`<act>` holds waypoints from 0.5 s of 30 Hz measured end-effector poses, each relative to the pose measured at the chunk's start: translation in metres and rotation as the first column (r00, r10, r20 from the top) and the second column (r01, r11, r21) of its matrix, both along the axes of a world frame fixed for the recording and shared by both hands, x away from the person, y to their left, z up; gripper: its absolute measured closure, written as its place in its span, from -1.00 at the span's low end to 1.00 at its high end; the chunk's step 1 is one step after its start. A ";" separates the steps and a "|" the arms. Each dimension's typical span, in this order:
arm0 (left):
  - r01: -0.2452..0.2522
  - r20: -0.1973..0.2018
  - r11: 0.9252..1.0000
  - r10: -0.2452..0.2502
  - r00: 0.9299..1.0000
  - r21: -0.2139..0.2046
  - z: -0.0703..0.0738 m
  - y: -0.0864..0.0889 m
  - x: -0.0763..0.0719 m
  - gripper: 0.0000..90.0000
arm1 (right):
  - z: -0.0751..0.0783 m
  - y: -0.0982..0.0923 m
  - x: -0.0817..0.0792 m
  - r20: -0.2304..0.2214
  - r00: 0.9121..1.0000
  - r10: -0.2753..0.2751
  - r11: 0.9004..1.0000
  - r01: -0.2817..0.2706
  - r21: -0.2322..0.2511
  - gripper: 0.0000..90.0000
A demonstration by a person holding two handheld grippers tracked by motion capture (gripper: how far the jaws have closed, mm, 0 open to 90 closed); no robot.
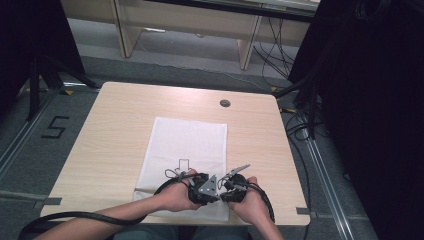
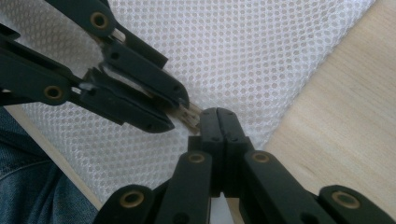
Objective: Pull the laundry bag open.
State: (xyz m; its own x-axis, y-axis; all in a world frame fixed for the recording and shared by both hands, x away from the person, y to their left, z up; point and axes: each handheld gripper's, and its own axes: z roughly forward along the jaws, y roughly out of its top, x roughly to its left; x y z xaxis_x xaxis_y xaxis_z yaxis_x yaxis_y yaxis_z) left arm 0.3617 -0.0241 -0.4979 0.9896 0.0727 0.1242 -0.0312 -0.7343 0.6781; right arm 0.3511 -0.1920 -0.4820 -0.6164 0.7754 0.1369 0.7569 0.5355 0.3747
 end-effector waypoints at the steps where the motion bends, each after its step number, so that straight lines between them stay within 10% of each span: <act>1: -0.003 -0.013 1.000 0.003 1.000 -0.003 0.001 0.001 0.000 0.82 | 0.000 -0.001 0.001 0.010 1.000 0.011 1.000 -0.011 -0.006 1.00; 15: -0.008 -0.015 1.000 0.008 1.000 -0.021 0.001 0.007 0.001 0.81 | -0.001 -0.001 0.002 0.034 0.999 0.039 0.999 -0.039 -0.004 1.00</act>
State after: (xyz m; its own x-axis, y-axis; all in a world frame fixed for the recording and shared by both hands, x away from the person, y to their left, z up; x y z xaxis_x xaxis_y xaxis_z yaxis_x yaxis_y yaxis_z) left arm 0.3622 -0.0168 -0.4968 0.9907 0.0832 0.1076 -0.0149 -0.7200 0.6938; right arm 0.3528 -0.1932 -0.4832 -0.6502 0.7513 0.1130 0.7224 0.5652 0.3983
